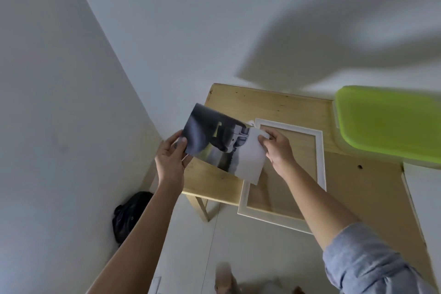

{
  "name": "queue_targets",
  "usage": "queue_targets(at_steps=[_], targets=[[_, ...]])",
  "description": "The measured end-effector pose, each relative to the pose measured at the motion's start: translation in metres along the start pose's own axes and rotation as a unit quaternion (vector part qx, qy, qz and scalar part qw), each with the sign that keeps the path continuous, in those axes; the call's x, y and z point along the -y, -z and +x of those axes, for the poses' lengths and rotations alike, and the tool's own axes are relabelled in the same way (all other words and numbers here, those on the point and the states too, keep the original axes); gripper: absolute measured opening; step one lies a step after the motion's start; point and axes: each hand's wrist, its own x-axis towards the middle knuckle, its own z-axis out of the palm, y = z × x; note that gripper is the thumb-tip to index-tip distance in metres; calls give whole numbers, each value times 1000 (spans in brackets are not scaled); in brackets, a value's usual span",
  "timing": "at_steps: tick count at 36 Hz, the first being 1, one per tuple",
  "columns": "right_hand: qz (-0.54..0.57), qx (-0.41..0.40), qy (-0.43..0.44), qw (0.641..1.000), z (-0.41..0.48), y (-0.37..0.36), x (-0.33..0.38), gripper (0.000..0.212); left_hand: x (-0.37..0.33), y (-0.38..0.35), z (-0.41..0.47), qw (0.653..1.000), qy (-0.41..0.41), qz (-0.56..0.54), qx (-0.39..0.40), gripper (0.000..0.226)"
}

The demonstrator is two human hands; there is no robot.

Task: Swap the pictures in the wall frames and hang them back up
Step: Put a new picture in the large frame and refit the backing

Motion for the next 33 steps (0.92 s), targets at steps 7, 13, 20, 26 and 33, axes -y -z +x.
queue_targets(at_steps=[7, 13, 20, 26, 33], targets=[[-108, -44, 41, 992, -9, 54, -8, 46, 44, -2, -10, 990, 75, 85, 87, 27], [-207, -57, 10, 977, -12, 84, -29, 50, 73, -13, -13, 965, 135, 161, 156, 34], [-320, -72, -34, 944, -21, 116, -57, 56, 113, -25, -21, 898, 88, 366, 228, 41], [-360, -70, -7, 930, -29, 123, -57, 57, 120, -30, -30, 848, -23, 480, 224, 34], [-440, -48, 12, 896, -30, 133, -61, 57, 123, -36, -32, 802, -75, 551, 217, 49]])
